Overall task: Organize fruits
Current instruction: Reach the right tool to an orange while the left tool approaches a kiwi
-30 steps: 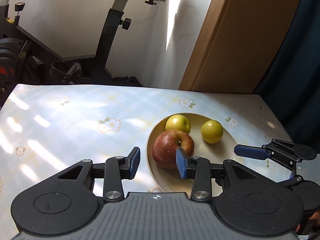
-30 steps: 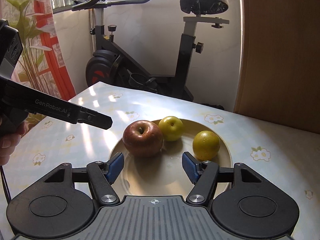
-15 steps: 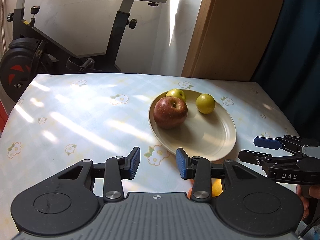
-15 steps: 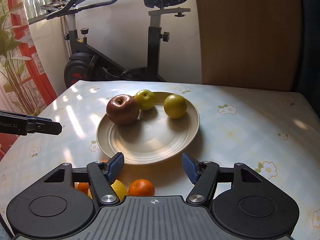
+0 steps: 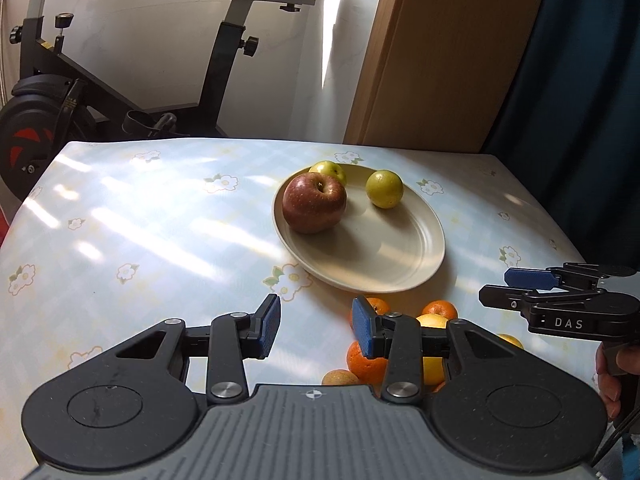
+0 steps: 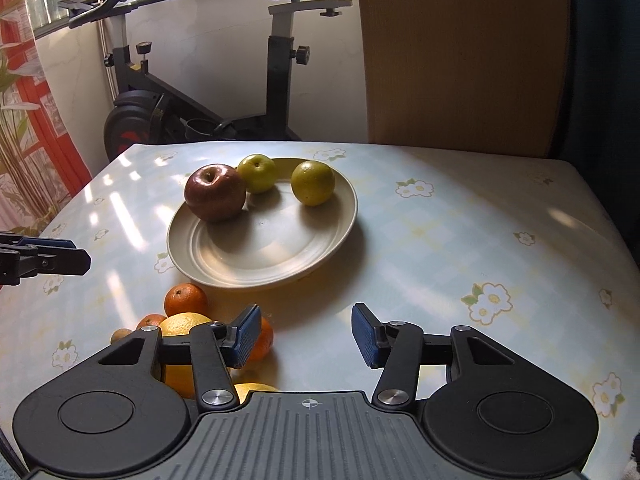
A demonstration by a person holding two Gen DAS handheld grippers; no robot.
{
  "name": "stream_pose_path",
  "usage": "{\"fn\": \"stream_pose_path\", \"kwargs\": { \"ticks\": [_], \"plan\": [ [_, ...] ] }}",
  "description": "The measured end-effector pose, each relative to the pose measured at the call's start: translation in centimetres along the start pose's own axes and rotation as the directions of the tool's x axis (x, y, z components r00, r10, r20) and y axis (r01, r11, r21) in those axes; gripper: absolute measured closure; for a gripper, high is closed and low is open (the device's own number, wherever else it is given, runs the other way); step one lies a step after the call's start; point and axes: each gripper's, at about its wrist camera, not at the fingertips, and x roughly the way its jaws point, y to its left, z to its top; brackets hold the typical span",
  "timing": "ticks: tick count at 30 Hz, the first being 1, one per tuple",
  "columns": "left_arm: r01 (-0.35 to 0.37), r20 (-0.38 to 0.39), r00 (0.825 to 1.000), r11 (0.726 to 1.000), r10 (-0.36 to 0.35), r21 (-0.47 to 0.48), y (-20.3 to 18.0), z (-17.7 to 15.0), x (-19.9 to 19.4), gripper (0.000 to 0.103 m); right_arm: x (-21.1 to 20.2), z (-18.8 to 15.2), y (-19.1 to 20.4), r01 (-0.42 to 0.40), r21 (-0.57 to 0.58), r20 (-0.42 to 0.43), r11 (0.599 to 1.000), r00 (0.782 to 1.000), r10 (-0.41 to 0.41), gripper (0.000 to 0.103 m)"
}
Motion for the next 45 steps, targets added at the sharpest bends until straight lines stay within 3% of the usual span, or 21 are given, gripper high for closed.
{"fn": "stream_pose_path", "kwargs": {
  "ticks": [5, 19, 27, 30, 35, 42, 45],
  "plan": [
    [-0.001, -0.006, 1.0, 1.0, 0.001, -0.012, 0.2, -0.3, 0.2, 0.061, 0.9, 0.1, -0.3, -0.028, 0.012, -0.029, 1.0, 0.999, 0.028, 0.064],
    [0.001, -0.03, 1.0, 1.0, -0.002, -0.014, 0.6, -1.0, 0.7, 0.062, 4.0, 1.1, 1.2, -0.095, 0.062, -0.105, 0.994, 0.989, 0.101, 0.065],
    [0.007, -0.049, 0.999, 1.0, -0.008, -0.02, 0.8, -1.6, 1.0, 0.062, 5.2, 0.6, 0.4, -0.129, 0.185, -0.139, 0.974, 0.978, 0.156, 0.065],
    [0.013, -0.058, 0.998, 1.0, -0.014, -0.019, 0.8, -1.8, 1.2, 0.062, 5.2, 0.3, -0.4, -0.173, 0.245, -0.137, 0.954, 0.968, 0.211, 0.074],
    [0.025, -0.074, 0.997, 0.999, -0.027, -0.032, 0.9, -2.3, 1.5, 0.062, 4.7, -0.1, -0.6, -0.164, 0.249, -0.12, 0.955, 0.973, 0.199, 0.077],
    [0.037, -0.101, 0.994, 0.999, -0.041, -0.039, 1.1, -2.9, 1.8, 0.062, 3.4, 0.2, 0.1, 0.006, 0.052, -0.106, 0.999, 0.994, 0.0, 0.077],
    [0.06, -0.121, 0.99, 0.997, -0.066, -0.057, 1.2, -3.3, 2.2, 0.063, 3.2, 0.2, -0.1, 0.024, 0.03, -0.106, 0.999, 0.994, -0.021, 0.077]
  ]
}}
